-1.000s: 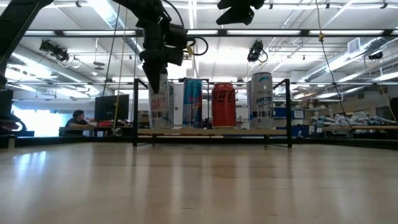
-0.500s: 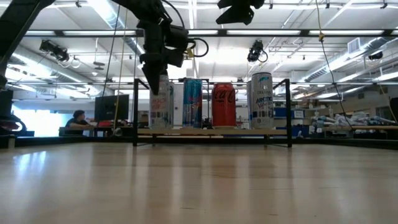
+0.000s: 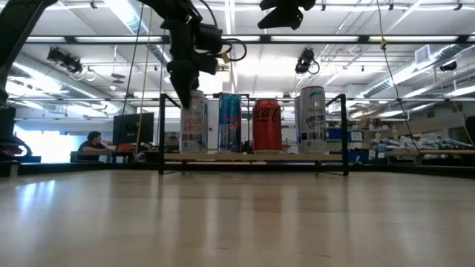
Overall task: Place canned beverage on shelf
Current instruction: Align the white-pink soda with the white-pink soda can on the shelf, then return to Home Position
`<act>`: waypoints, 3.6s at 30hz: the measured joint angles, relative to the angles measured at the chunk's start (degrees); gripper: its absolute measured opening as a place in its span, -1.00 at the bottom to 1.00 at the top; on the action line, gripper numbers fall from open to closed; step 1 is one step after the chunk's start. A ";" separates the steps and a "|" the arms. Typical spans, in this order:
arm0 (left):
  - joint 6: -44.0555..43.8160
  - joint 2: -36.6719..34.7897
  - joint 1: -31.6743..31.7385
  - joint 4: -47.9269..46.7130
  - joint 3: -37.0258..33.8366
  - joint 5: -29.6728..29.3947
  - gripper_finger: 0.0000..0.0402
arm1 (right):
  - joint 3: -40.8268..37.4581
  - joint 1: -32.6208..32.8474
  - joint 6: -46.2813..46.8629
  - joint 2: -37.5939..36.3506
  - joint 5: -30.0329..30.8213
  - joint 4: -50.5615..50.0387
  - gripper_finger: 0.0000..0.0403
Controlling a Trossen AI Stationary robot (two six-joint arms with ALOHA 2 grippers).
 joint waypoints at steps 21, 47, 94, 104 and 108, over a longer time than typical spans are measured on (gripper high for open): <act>-1.20 -9.69 -1.41 0.14 0.08 1.17 0.57 | 0.00 -0.17 -0.04 0.00 1.07 2.04 0.57; -19.20 -48.94 -9.17 10.20 -14.44 13.22 0.57 | -15.09 1.46 1.17 -29.67 1.68 6.97 0.57; -25.04 -83.18 -25.91 82.05 -98.36 9.69 0.57 | -75.43 11.13 6.61 -32.81 4.26 71.50 0.57; -24.97 -83.11 -25.94 81.21 -98.89 9.69 0.57 | -75.43 11.13 6.61 -32.06 4.24 70.92 0.57; -23.79 -83.11 -25.94 79.46 -98.89 9.70 0.57 | -75.43 11.13 6.99 -30.16 4.24 70.16 0.57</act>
